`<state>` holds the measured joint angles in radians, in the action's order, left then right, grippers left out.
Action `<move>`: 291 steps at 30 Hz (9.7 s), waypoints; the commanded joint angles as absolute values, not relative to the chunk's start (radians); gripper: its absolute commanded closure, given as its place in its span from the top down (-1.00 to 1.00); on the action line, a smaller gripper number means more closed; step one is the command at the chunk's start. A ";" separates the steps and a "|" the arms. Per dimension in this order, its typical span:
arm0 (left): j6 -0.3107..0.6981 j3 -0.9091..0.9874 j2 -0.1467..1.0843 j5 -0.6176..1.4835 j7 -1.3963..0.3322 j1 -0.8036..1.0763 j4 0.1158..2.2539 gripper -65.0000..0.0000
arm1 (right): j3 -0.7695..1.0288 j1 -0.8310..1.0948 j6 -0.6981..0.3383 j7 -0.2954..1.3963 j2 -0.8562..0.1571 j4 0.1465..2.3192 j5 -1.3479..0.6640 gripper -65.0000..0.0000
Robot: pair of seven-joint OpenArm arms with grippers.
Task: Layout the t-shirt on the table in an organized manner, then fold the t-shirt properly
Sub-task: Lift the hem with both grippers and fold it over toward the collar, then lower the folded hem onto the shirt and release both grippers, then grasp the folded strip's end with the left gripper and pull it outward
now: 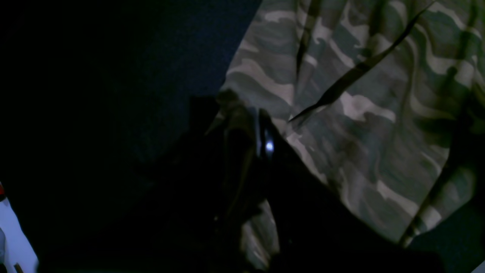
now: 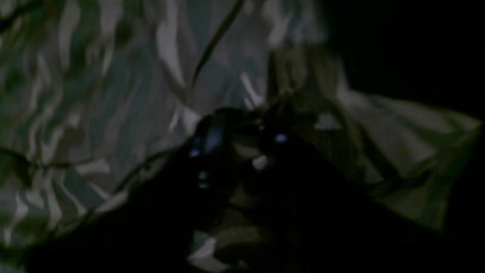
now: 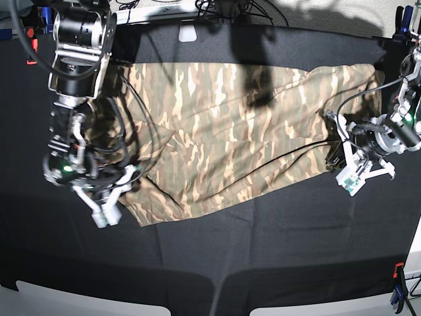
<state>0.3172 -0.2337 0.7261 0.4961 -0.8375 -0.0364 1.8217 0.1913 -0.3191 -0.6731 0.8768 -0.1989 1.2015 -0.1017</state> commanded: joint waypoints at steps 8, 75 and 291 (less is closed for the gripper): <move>0.314 -0.223 0.743 0.498 -0.818 -0.055 1.838 -1.00 | 0.204 -0.347 -0.681 0.897 -0.210 1.316 -0.188 -1.00; 0.183 -0.223 0.751 0.208 -1.203 0.121 2.014 -1.00 | 0.461 0.418 -0.698 0.894 -0.348 1.992 -0.190 -1.00; 0.698 0.581 0.566 1.224 -1.235 0.182 1.270 -1.00 | 0.460 0.383 -0.698 0.854 -0.321 2.192 -0.561 0.03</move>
<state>0.6922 0.5724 0.5358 1.2041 -1.2530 0.1886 1.2526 0.4545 0.3878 -0.6998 0.8791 -0.3103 2.1735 -0.5503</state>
